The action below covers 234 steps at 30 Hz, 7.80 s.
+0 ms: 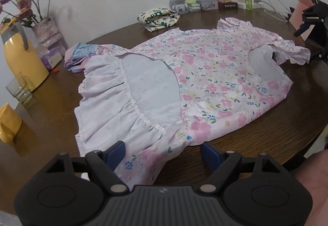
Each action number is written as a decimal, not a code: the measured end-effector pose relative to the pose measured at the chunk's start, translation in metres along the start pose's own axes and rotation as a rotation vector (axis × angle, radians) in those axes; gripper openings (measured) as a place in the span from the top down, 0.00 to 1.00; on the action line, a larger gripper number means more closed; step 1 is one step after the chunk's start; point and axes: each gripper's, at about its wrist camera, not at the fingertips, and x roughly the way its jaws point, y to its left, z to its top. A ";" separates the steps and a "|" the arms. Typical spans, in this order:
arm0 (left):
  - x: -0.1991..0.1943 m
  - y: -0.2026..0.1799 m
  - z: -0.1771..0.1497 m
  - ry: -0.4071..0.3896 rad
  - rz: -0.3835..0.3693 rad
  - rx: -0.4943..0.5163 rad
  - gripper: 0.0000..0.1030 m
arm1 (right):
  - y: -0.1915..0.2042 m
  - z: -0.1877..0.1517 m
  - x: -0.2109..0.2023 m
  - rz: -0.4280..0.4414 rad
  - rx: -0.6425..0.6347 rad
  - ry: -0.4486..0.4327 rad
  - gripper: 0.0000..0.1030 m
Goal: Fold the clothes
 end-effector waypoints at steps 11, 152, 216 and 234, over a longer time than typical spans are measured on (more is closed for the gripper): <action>0.001 -0.001 0.004 -0.007 -0.043 0.068 0.74 | -0.008 -0.005 0.002 0.082 0.124 -0.076 0.92; 0.153 0.205 0.082 -0.093 -0.380 -0.352 0.99 | -0.147 0.121 0.149 0.445 0.966 -0.158 0.99; 0.081 0.055 0.102 -0.246 -0.349 -0.217 0.69 | -0.044 0.081 0.058 0.210 0.861 -0.409 0.69; 0.124 0.088 0.085 -0.137 -0.276 -0.350 0.85 | -0.050 0.103 0.094 0.076 0.724 -0.319 0.63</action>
